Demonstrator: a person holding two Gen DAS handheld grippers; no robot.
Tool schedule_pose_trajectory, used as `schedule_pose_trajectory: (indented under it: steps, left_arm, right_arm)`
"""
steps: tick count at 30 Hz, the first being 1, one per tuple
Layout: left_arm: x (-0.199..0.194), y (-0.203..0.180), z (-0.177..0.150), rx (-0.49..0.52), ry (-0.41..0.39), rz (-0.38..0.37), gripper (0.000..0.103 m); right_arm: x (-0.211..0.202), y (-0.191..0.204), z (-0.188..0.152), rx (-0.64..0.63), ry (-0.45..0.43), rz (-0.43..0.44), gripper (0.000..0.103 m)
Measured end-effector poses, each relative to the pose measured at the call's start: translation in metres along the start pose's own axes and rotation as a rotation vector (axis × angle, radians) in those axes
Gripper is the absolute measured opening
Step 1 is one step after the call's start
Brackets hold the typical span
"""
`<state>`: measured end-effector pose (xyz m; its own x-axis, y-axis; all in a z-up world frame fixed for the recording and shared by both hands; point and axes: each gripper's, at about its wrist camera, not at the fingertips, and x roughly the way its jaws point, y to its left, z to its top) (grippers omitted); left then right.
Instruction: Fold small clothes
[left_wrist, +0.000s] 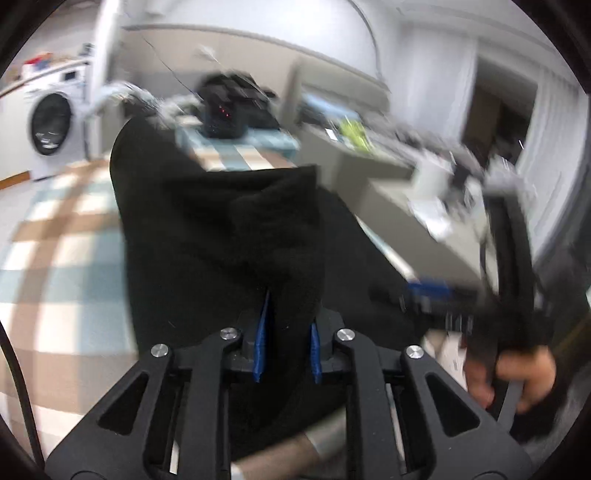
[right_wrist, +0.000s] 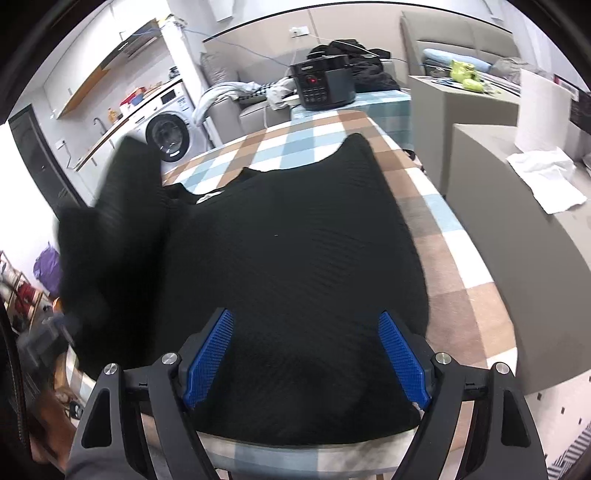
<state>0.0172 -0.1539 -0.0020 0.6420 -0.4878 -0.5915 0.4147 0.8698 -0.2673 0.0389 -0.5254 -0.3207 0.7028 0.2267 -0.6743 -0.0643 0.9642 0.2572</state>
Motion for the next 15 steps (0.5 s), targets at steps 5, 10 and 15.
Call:
schedule_pose_trajectory:
  steps: [5, 10, 15]
  left_arm:
    - [0.002, 0.013, -0.020, -0.096, 0.073, -0.151, 0.053]
    - [-0.037, 0.026, -0.028, -0.085, -0.017, -0.113, 0.071]
    - [-0.029, 0.059, -0.033, -0.150, 0.027, 0.019, 0.072]
  right_arm:
    - [0.000, -0.001, 0.001, 0.008, -0.005, 0.000, 0.083]
    - [-0.003, 0.003, 0.004, -0.019, -0.018, -0.006, 0.083]
    - [-0.005, 0.009, -0.001, -0.008, 0.024, 0.144, 0.071]
